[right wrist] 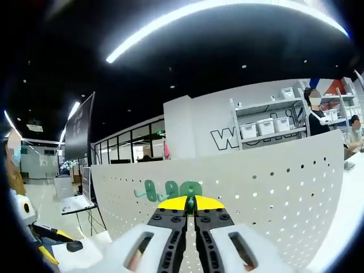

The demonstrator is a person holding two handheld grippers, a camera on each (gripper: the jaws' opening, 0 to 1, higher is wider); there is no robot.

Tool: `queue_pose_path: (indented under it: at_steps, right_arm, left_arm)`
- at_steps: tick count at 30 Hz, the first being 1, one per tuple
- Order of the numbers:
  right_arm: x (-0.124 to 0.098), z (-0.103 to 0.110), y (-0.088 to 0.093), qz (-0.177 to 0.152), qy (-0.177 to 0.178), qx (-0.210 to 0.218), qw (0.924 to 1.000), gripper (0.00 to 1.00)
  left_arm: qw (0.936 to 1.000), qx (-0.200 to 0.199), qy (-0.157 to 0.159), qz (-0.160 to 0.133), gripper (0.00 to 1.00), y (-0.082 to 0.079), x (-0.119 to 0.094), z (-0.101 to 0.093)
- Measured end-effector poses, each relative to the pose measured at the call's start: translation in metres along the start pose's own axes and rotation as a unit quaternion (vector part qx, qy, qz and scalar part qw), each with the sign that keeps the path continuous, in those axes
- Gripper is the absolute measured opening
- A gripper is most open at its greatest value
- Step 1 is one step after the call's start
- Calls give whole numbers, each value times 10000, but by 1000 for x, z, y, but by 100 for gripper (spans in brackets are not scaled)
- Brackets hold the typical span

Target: Insert the hook assembly into the mounting plate slot until the hook locks in place.

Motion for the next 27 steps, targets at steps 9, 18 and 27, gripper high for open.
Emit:
queue_pose_path:
  at_steps: [9,18,27]
  right_arm:
    - [12,-3,-2,-79,129,-318,9994,0]
    - [22,-3,1,-94,208,-512,9984,1]
    - [29,-7,3,-68,228,-580,9980,1]
  left_arm:
    - [10000,-59,-50,49,66,7,-5,1]
    - [9999,-133,-99,41,65,9,-8,4]
    - [9997,-204,-124,69,65,13,-8,4]
Point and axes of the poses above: the point that each gripper's makers call its tool centre point, and the gripper's own axes: x roughly forward along the fingers, z roughly to its left, y roughly out of its underside, the point moved 8 cm from there along -x, roughly backward along the fingers, and after that the axes turned 13 degrees about -x, right-handed, at the moved point
